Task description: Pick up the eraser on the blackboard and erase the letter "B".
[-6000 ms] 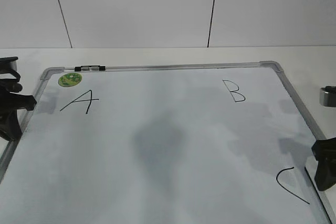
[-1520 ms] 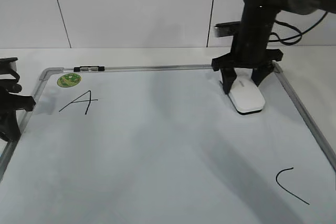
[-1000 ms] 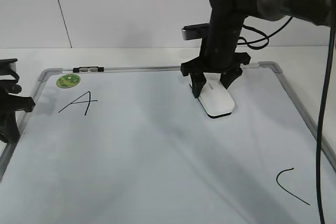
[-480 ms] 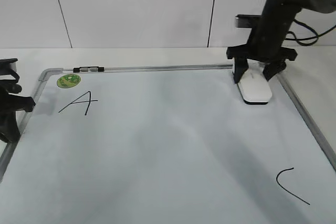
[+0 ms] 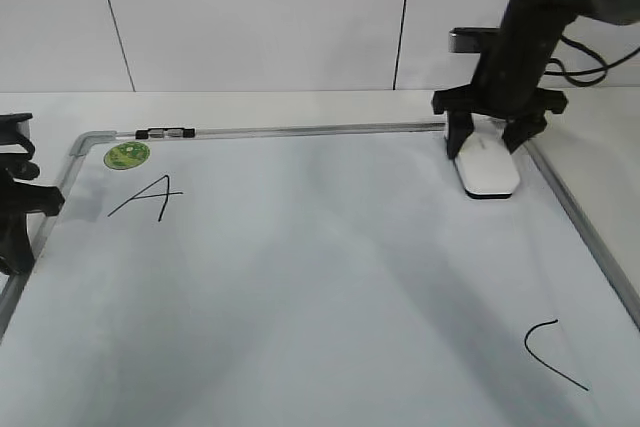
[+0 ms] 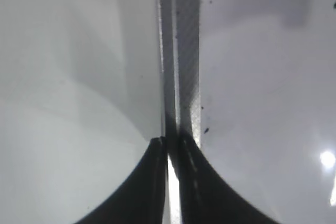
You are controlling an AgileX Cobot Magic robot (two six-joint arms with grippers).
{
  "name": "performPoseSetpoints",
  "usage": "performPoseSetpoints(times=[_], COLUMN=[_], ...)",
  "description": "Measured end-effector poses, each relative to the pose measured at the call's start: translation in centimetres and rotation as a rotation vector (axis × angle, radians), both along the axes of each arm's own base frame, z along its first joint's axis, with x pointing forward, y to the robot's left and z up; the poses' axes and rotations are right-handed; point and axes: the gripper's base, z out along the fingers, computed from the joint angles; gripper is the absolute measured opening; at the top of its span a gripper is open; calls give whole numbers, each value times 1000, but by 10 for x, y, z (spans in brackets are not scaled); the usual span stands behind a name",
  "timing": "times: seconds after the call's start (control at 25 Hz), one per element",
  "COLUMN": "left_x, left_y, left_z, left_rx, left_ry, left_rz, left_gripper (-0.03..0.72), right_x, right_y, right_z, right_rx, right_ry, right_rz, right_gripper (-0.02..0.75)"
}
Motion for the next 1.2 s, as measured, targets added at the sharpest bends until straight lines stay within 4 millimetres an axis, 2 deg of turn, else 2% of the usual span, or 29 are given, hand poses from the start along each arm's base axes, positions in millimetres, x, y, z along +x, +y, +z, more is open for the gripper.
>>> performPoseSetpoints(times=[0.12,0.28,0.4,0.6,0.8,1.0,1.12,1.2], left_x=[0,-1,-1,-1,-1,-1,-1,-1], left_y=[0,0,0,0,0,0,0,0], left_z=[0,0,0,0,0,0,0,0], left_rx=[0,0,-1,-1,-1,-1,-1,-2], left_ry=[4,7,9,10,10,10,10,10], left_rz=[0,-1,-1,-1,-1,-1,-1,0], left_gripper=[38,38,38,38,38,38,38,38], right_x=[-9,-31,-40,-41,-46,-58,-69,-77], right_y=[40,106,128,129,129,121,109,97], right_z=[0,0,0,1,11,60,78,76], right_rx=[6,42,52,59,66,63,46,32], right_ry=[1,11,15,14,5,-87,-106,-77], right_rz=[83,214,259,260,264,274,267,250], right_gripper=[537,537,537,537,537,537,537,537])
